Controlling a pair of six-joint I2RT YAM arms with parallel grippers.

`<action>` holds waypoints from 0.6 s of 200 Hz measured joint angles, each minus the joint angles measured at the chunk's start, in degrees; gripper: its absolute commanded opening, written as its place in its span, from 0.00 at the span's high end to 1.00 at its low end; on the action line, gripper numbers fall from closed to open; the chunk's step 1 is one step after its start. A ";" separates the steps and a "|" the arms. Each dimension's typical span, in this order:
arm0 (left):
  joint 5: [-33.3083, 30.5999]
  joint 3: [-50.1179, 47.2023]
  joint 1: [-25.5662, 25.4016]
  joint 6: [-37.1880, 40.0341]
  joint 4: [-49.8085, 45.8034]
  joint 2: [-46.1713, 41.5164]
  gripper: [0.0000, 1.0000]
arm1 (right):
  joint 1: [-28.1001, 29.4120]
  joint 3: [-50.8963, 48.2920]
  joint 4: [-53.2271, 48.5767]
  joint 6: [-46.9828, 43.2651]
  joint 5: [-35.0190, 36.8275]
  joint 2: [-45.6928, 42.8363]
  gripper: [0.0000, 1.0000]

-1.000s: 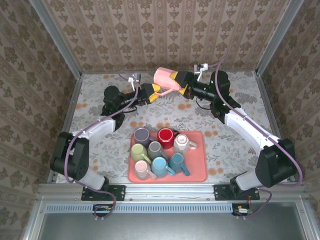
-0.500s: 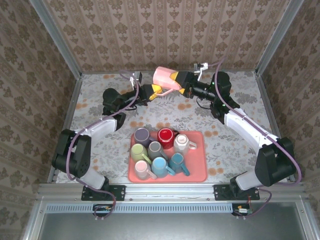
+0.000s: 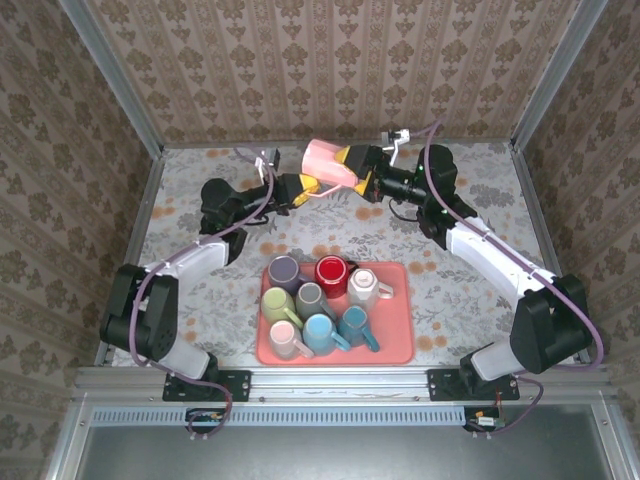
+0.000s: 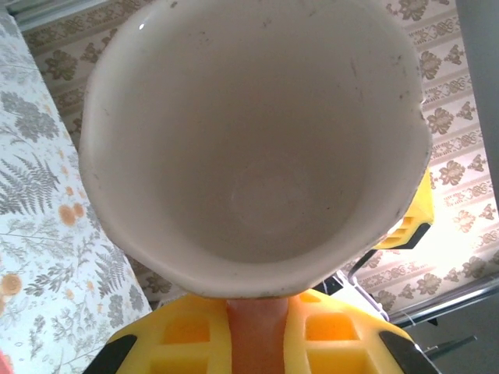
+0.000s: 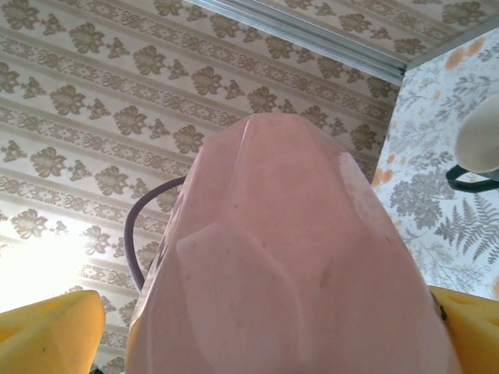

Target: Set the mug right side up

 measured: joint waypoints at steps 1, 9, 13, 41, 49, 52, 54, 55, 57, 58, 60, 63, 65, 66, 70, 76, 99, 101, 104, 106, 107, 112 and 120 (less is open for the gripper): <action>0.00 -0.04 0.04 0.02 -0.09 -0.02 1.00 | 0.00 0.00 -0.07 -0.02 0.04 0.00 0.00; 0.00 -0.39 0.48 0.55 -0.39 -0.20 1.00 | 0.00 0.02 -1.49 -0.79 0.31 -0.15 0.00; 0.00 -0.59 0.66 0.85 -0.63 -0.35 1.00 | 0.00 0.09 -2.51 -1.44 0.52 -0.24 0.00; 0.00 -1.70 1.84 3.56 -4.74 -2.34 1.00 | 0.00 0.24 -9.73 -5.57 2.89 -1.31 0.00; 0.04 -1.81 1.92 4.79 -6.64 -3.26 1.00 | 0.00 0.24 -11.47 -6.54 3.41 -1.77 0.00; 0.04 -1.81 1.97 5.38 -7.28 -3.61 1.00 | 0.00 0.24 -12.20 -6.91 3.65 -1.99 0.00; 0.02 -1.81 2.01 5.86 -7.89 -3.89 1.00 | 0.00 0.24 -12.52 -7.21 3.85 -2.16 0.00; 0.02 -1.81 2.05 6.08 -8.26 -4.04 1.00 | 0.00 0.24 -12.68 -7.28 3.87 -2.23 0.00; 0.02 -1.81 2.12 6.60 -8.81 -4.33 1.00 | 0.00 0.24 -13.07 -7.54 4.07 -2.36 0.00; 0.00 -1.81 2.16 6.86 -9.03 -4.46 1.00 | 0.00 0.24 -13.20 -7.61 4.11 -2.43 0.00; 0.00 -1.81 2.23 7.37 -9.81 -4.81 1.00 | 0.00 0.24 -13.53 -7.80 4.33 -2.60 0.00; 0.02 -1.81 2.25 8.13 -10.91 -5.40 1.00 | 0.00 0.24 -14.03 -8.13 4.66 -2.91 0.00; 0.04 -1.81 2.25 8.76 -11.54 -5.68 1.00 | 0.00 0.24 -14.29 -8.33 4.74 -3.04 0.00; 0.02 -1.81 2.25 9.22 -12.28 -5.99 1.00 | 0.00 0.24 -14.49 -8.50 4.87 -3.15 0.00; 0.00 -1.81 2.25 10.25 -13.62 -6.64 1.00 | 0.00 0.24 -15.02 -8.96 5.14 -3.48 0.00; -0.13 -1.79 2.36 12.76 -16.87 -8.09 1.00 | 0.00 0.24 -16.11 -9.75 5.95 -4.07 0.00; -1.53 -0.15 2.58 25.09 -32.94 -13.57 1.00 | 0.00 0.24 -20.41 -13.05 8.90 -5.81 0.00; -1.86 0.24 2.56 26.16 -34.67 -14.01 1.00 | 0.00 0.24 -20.81 -13.42 9.27 -5.99 0.00; -2.14 0.72 2.58 27.87 -36.76 -14.51 1.00 | 0.00 0.24 -21.40 -13.75 9.62 -6.14 0.00; -2.60 1.16 2.56 29.29 -38.64 -14.91 1.00 | 0.00 0.24 -21.90 -14.08 9.97 -6.32 0.00; -2.64 1.29 2.56 29.73 -39.26 -15.04 1.00 | 0.00 0.24 -22.01 -14.16 10.08 -6.36 0.00; -3.48 2.23 2.51 32.70 -42.91 -15.82 1.00 | -0.02 0.24 -23.02 -14.91 10.86 -6.69 0.00; -5.05 4.07 2.45 37.31 -48.96 -16.96 1.00 | -0.02 0.24 -24.79 -16.04 12.24 -7.23 0.00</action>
